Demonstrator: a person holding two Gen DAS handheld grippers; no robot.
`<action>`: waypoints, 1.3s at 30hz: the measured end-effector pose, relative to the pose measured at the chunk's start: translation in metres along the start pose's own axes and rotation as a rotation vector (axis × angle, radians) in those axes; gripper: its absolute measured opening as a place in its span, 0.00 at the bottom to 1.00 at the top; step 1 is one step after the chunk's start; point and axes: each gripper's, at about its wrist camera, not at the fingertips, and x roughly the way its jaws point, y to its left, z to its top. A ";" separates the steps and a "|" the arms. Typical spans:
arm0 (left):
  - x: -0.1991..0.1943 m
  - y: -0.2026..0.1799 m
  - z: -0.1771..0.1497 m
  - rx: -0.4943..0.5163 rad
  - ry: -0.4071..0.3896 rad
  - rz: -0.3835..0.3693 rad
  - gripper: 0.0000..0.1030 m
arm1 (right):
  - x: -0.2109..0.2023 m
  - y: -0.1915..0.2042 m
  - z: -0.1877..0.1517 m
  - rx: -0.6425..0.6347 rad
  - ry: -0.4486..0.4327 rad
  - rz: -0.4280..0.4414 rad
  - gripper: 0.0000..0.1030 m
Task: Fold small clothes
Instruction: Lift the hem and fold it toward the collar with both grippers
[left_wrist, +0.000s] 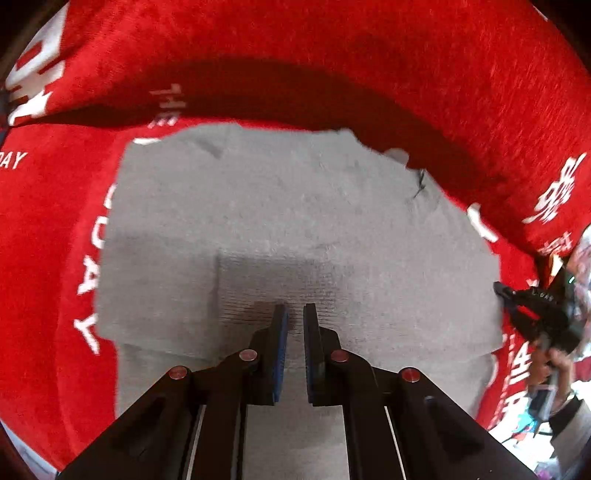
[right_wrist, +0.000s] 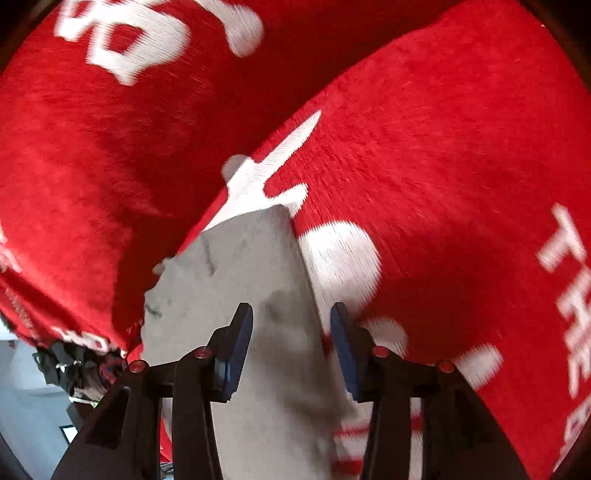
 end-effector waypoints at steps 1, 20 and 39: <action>0.004 -0.002 -0.001 0.013 0.003 0.021 0.08 | 0.002 0.006 0.001 -0.024 0.017 -0.024 0.08; -0.011 0.010 -0.006 0.092 0.012 0.146 0.08 | -0.037 0.053 -0.074 -0.324 -0.028 -0.262 0.08; -0.021 0.017 -0.017 0.051 0.046 0.224 0.08 | -0.018 0.061 -0.119 -0.322 0.065 -0.321 0.11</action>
